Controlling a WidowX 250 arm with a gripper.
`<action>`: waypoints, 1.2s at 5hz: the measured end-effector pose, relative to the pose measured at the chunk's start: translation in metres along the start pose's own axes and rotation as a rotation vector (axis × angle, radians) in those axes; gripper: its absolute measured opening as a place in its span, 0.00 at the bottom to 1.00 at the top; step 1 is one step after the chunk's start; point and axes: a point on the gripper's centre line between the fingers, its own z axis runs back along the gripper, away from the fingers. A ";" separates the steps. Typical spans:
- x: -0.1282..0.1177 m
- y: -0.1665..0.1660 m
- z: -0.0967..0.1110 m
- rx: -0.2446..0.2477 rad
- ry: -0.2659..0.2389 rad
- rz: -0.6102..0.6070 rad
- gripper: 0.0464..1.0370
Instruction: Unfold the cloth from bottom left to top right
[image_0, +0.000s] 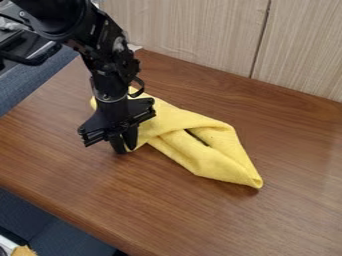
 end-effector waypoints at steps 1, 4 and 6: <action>-0.002 0.007 0.003 0.015 0.024 0.022 0.01; 0.009 -0.003 0.047 -0.045 0.057 0.063 0.01; 0.023 -0.071 0.075 -0.143 0.042 0.072 0.01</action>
